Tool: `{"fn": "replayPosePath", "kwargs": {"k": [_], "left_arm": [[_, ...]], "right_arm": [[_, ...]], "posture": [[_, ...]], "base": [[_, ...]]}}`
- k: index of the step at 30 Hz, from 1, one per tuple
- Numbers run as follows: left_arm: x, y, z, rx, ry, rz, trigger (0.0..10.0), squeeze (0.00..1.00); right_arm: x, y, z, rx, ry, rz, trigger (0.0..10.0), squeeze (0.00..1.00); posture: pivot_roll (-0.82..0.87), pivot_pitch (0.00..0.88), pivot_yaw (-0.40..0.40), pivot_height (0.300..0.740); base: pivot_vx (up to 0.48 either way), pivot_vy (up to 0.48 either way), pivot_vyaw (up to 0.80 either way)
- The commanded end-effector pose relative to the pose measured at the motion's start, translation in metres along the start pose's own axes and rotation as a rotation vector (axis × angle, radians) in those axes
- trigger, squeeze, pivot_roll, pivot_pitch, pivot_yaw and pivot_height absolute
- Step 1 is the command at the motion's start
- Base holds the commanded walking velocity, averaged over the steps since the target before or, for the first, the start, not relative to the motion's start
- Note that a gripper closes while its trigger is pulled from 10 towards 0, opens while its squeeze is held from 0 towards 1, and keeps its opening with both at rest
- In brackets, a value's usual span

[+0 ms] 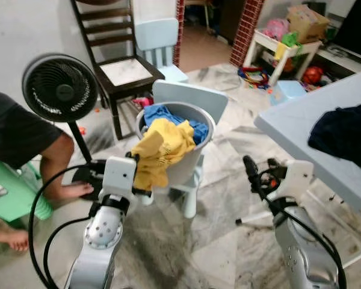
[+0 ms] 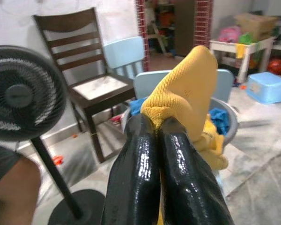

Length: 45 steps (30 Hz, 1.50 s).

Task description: Hang hanger

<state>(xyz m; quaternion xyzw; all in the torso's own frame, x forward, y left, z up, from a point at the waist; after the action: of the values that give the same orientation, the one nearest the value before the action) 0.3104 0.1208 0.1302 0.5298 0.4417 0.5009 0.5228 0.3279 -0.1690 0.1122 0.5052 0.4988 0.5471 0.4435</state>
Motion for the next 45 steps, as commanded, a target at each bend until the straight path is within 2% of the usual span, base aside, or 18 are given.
{"fn": "replayPosePath", "kwargs": {"k": [1,10,16,19,33,45], "left_arm": [[-0.008,0.015,0.005,-0.048,-0.028,-0.026,10.0,0.0],[-0.02,0.031,0.016,-0.085,-0.065,-0.072,10.0,0.0],[-0.036,0.059,0.019,-0.158,-0.137,-0.077,10.0,0.0],[-0.038,0.063,0.02,-0.171,-0.143,-0.07,10.0,0.0],[-0.029,0.041,0.019,-0.071,-0.134,-0.133,10.0,0.0],[-0.027,0.037,0.018,-0.053,-0.126,-0.145,10.0,0.0]], "right_arm": [[-0.008,-0.001,-0.001,0.011,-0.024,-0.013,10.0,0.0],[-0.006,-0.002,-0.001,0.02,-0.02,-0.02,10.0,0.0],[-0.005,-0.003,-0.001,0.022,-0.019,-0.024,10.0,0.0],[-0.004,-0.002,0.001,0.02,-0.017,-0.023,10.0,0.0],[-0.004,-0.003,0.002,0.017,-0.026,-0.021,10.0,0.0],[-0.005,-0.002,0.003,0.019,-0.021,-0.027,10.0,0.0]], "posture": [[0.03,0.102,-0.063,0.74],[0.02,0.114,-0.062,0.74],[0.02,0.116,-0.062,0.74],[0.03,0.118,-0.061,0.74],[0.03,0.116,-0.056,0.74],[0.03,0.115,-0.065,0.74]], "base": [[0.0,0.0,-0.54],[0.0,0.0,-0.78],[0.0,0.0,-0.8],[0.0,0.0,-0.8],[0.0,0.0,-0.8],[0.0,0.239,0.0]]}}
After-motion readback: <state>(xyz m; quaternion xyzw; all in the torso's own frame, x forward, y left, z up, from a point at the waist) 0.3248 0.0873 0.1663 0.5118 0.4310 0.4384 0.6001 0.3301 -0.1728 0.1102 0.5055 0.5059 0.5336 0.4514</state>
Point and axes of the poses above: a point about 5 cm out from each wrist's last joint towards the gripper, its own z axis pointing out of the wrist towards the gripper, its own y axis along the axis of the wrist's last joint, x = y × z, the point moved 5 cm from there along z, pointing out of the wrist towards the gripper, and after that the axes turned 4 degrees about -z, right-handed, at the moved point
